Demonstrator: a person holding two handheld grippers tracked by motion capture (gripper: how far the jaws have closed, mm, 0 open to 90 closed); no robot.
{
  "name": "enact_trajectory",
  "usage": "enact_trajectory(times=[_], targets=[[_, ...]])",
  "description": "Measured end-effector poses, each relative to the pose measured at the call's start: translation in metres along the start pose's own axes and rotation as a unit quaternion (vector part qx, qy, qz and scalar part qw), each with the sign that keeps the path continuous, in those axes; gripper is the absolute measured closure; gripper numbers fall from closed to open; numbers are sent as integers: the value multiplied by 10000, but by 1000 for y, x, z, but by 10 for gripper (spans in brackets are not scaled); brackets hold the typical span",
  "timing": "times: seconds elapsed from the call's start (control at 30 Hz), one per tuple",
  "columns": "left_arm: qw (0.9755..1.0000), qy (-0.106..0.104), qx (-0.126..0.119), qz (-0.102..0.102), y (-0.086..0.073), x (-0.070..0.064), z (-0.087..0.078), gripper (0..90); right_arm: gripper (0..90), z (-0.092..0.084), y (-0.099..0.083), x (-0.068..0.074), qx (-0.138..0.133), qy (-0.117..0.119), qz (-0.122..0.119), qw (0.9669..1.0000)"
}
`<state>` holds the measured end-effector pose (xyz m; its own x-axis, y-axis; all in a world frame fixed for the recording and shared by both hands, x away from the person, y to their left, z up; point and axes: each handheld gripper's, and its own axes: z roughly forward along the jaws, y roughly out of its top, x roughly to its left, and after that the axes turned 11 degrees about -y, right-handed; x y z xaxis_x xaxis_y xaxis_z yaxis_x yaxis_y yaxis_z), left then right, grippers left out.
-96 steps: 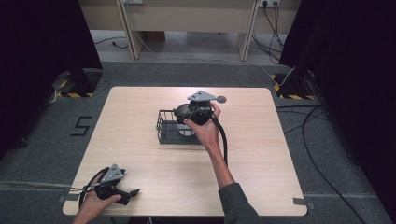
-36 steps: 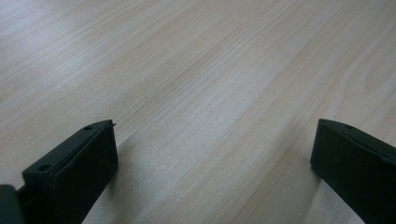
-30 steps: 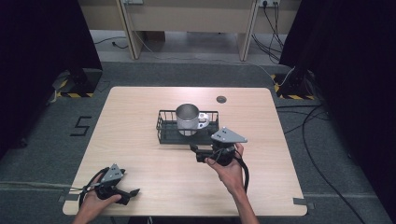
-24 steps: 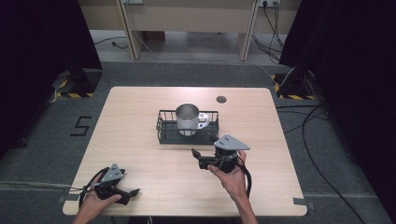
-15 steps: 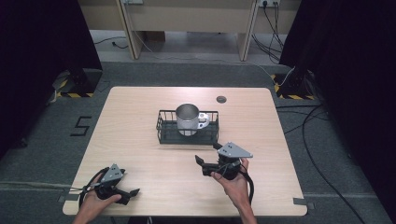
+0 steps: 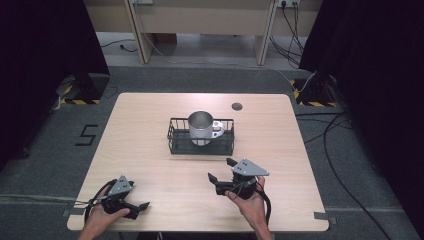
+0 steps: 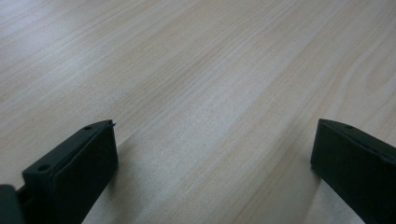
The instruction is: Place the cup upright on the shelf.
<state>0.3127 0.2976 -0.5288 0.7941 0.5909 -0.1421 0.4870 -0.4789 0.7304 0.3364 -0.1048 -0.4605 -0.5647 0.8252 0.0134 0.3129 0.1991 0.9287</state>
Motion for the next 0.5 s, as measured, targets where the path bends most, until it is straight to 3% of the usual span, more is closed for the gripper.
enact_trajectory(times=[0.5], targets=[[10000, -1, -1, -1, 0, 0, 0, 0, 153, -13, -19, -6, 9, -55, 149, 9999]])
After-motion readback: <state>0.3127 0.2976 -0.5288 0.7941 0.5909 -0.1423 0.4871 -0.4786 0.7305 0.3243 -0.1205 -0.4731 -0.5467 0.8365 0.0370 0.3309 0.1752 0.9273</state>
